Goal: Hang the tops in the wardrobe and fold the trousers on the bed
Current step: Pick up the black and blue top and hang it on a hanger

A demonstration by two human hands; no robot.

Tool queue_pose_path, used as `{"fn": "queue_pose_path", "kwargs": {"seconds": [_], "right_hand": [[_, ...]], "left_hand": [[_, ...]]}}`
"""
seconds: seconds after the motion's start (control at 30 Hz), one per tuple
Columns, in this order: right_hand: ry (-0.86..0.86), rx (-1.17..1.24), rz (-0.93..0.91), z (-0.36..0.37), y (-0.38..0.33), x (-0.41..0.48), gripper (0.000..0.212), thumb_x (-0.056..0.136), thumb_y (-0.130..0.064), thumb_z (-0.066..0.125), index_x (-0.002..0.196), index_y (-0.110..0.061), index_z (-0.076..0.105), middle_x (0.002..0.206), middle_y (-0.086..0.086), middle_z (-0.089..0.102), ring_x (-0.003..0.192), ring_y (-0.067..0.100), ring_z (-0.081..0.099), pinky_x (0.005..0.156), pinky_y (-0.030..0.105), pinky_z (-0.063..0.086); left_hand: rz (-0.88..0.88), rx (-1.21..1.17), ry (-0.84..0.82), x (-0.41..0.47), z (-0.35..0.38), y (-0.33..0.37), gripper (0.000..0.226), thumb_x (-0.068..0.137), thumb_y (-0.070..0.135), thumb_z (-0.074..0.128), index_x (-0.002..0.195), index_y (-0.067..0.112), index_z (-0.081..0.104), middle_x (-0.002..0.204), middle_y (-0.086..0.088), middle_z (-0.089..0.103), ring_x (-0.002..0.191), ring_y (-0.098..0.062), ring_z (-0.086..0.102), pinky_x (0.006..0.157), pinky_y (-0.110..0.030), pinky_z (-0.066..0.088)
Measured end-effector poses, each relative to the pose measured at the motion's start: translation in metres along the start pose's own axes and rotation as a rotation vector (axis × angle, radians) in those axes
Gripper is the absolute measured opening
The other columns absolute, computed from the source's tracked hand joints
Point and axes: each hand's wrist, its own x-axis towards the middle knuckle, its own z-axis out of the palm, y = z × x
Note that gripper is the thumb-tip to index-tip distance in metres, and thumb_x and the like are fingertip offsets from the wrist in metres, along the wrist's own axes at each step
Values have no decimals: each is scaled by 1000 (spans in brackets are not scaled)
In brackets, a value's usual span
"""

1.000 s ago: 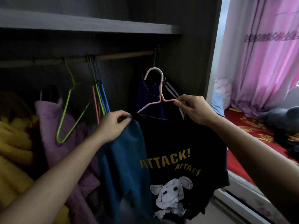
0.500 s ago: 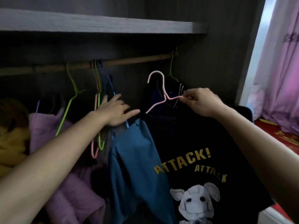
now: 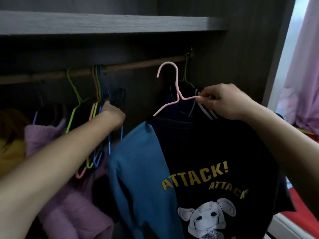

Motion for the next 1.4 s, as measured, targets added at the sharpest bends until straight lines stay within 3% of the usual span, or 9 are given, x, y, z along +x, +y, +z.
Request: {"fn": "queue_pose_path", "kwargs": {"seconds": [0.37, 0.53, 0.6, 0.7, 0.87, 0.97, 1.13, 1.27, 1.4], "right_hand": [[176, -20, 129, -10, -6, -9, 21, 94, -46, 60, 102, -33, 74, 95, 4, 70, 94, 31, 65, 78, 37, 52], [227, -32, 225, -3, -18, 26, 21, 92, -40, 60, 104, -30, 74, 104, 10, 70, 95, 36, 64, 74, 35, 50], [234, -18, 267, -1, -23, 46, 22, 92, -39, 61, 107, -28, 73, 110, 12, 69, 101, 37, 64, 79, 37, 53], [239, 54, 309, 3, -30, 75, 24, 92, -30, 60, 109, -18, 72, 113, 15, 69, 105, 36, 64, 85, 36, 52], [252, 233, 335, 13, -44, 120, 24, 90, -16, 59, 108, -5, 71, 107, 18, 71, 102, 33, 67, 86, 36, 56], [85, 251, 334, 32, -45, 129, 22, 93, -12, 57, 106, -2, 71, 101, 17, 73, 94, 30, 71, 79, 37, 59], [-17, 197, 284, 38, -42, 122, 35, 96, -19, 58, 130, -9, 62, 128, 14, 62, 115, 31, 60, 98, 39, 52], [-97, 71, 215, 42, -44, 93, 43, 96, -29, 60, 136, -15, 58, 133, 13, 60, 121, 31, 57, 100, 40, 50], [40, -110, 116, 43, -38, 61, 39, 97, -36, 55, 132, -20, 60, 129, 9, 63, 117, 31, 59, 91, 39, 52]], "left_hand": [[27, 27, 189, -1, 43, -23, 33, 98, 19, 46, 125, 17, 64, 129, -1, 65, 119, -19, 61, 97, -34, 43], [-55, -306, 873, -1, 8, -21, 34, 80, 33, 65, 109, 15, 65, 98, -13, 66, 90, -33, 65, 73, -37, 48], [-111, -498, 1075, 6, -14, -28, 49, 77, 34, 64, 119, 9, 61, 112, -24, 60, 103, -40, 59, 87, -49, 45], [-135, -667, 882, 21, -34, -41, 85, 79, 41, 67, 150, 11, 32, 158, -18, 24, 146, -33, 22, 115, -53, 14], [-166, -646, 818, 38, -23, -41, 106, 74, 42, 74, 156, 9, 15, 164, -12, 9, 150, -29, 10, 120, -51, 3], [-140, -641, 801, 44, -21, -46, 105, 74, 40, 73, 157, 12, 13, 165, -9, 5, 151, -27, 5, 121, -50, 1], [-97, -698, 756, 46, -26, -52, 103, 76, 39, 71, 157, 17, 11, 165, -6, 1, 152, -24, -1, 120, -49, -3], [-51, -782, 752, 30, -26, -53, 85, 84, 34, 65, 154, 12, 23, 164, -10, 10, 151, -28, 7, 121, -48, 3], [-58, -946, 840, 1, -18, -42, 41, 94, 32, 50, 127, 10, 57, 137, -20, 53, 128, -38, 47, 106, -50, 35]]}}
